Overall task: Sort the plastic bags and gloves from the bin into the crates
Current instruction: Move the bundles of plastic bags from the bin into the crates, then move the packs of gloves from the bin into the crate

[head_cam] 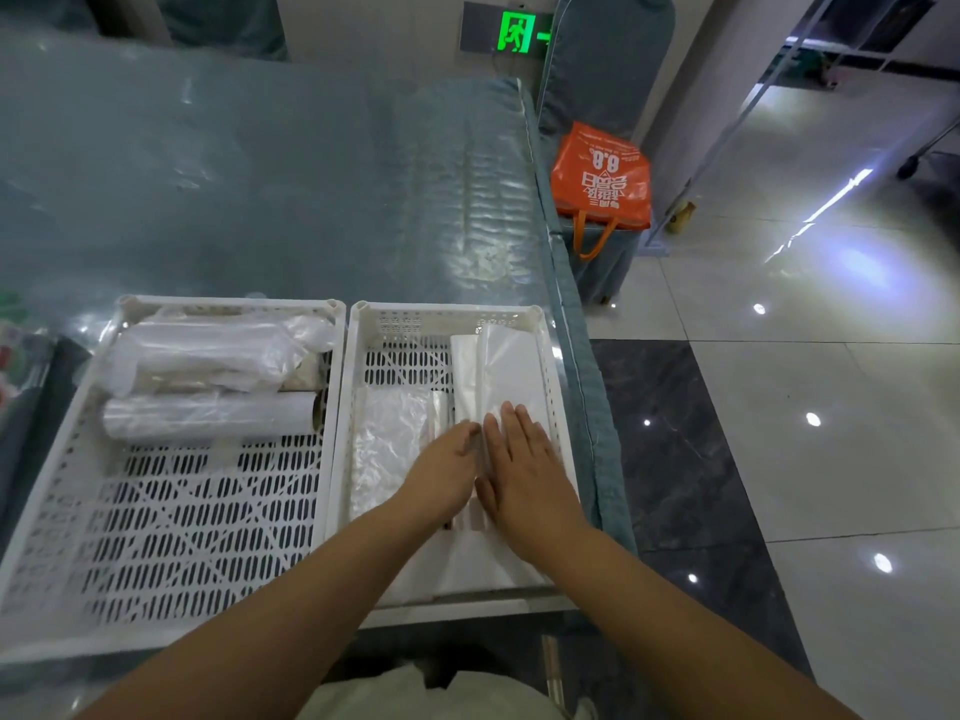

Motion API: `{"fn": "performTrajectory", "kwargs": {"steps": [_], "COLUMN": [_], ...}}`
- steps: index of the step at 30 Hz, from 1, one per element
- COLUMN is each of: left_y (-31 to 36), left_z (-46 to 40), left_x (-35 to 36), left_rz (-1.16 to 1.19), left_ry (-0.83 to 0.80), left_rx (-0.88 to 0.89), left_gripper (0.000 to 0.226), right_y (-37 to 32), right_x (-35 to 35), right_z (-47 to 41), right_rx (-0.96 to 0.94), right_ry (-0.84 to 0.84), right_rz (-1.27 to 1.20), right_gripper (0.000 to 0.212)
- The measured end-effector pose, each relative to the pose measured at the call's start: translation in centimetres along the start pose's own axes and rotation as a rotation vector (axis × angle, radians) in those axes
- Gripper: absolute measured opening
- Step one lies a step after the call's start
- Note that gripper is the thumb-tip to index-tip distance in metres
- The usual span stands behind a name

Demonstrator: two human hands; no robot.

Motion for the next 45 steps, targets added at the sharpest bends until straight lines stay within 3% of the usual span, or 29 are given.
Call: {"fn": "performTrajectory", "kwargs": {"steps": [5,11,23,32,35,38,41,45], "left_y": [-0.9,-0.9,-5.8,-22.0,-27.5,-31.3,-33.9,-36.1], "left_z": [1.9,6.5,21.0,28.0,28.5,28.4,27.8,27.2], "left_x": [-3.5,-12.1,-33.4,-50.2,-54.2,-57.0,-58.8,-58.8], "left_rz": [-0.079,-0.204,-0.817,-0.973,-0.999,-1.035,-1.103,-1.178], "left_ry": [0.085,0.328,0.892,0.911,0.847,0.762,0.652,0.644], "left_rx": [0.025,0.067,0.103,-0.086,-0.114,-0.114,-0.117,0.015], "left_gripper": [0.033,0.020,0.021,0.021,0.022,0.025,0.028,0.024], "right_y": [0.0,-5.2,-31.0,-51.2,-57.2,-61.0,-62.3,-61.2], "right_x": [-0.3,-4.7,-10.5,-7.6,-4.7,-0.2,4.1,9.5], "right_z": [-0.5,-3.5,-8.4,-12.3,-14.9,-19.4,-23.6,-27.1], "right_rx": [-0.002,-0.114,-0.670,-0.837,-0.839,-0.643,-0.441,-0.233], "right_ry": [0.076,0.332,0.485,0.484,0.398,0.121,-0.118,-0.353], "right_rz": [0.037,-0.056,-0.138,-0.150,-0.090,0.060,0.273,0.390], "right_gripper": [0.062,0.035,0.014,0.018,0.018,0.024,0.025,0.024]}}
Point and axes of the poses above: each hand's wrist, its own z-axis away from the middle knuckle, its own x-axis out of the palm, y = z × x, the point moved 4 cm from there along -z, towards the middle knuckle, and after that the axes turned 14 degrees about -z, right-handed, at the moved point
